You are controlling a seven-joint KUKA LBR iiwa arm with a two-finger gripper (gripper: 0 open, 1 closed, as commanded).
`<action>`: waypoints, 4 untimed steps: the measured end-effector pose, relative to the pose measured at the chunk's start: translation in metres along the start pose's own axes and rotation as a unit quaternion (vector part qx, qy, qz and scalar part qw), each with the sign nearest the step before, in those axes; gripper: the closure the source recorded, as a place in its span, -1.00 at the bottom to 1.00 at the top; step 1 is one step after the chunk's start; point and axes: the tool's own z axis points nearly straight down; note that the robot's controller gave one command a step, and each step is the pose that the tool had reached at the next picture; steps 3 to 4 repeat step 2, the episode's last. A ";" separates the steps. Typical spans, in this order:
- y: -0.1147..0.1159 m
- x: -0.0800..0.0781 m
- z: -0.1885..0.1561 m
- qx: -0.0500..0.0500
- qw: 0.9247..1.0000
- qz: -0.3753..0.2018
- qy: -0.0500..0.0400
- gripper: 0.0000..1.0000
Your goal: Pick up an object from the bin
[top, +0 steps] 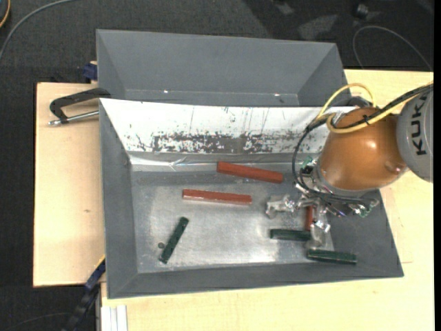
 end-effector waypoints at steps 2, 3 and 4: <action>-0.007 -0.010 -0.140 0.004 1.000 0.003 -0.002 1.00; -0.007 -0.010 -0.140 0.004 1.000 0.003 -0.002 1.00; -0.007 -0.010 -0.140 0.004 1.000 0.003 -0.002 1.00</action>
Offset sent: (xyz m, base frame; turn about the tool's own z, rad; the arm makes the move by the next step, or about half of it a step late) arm 0.0000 0.0000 0.0000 0.0000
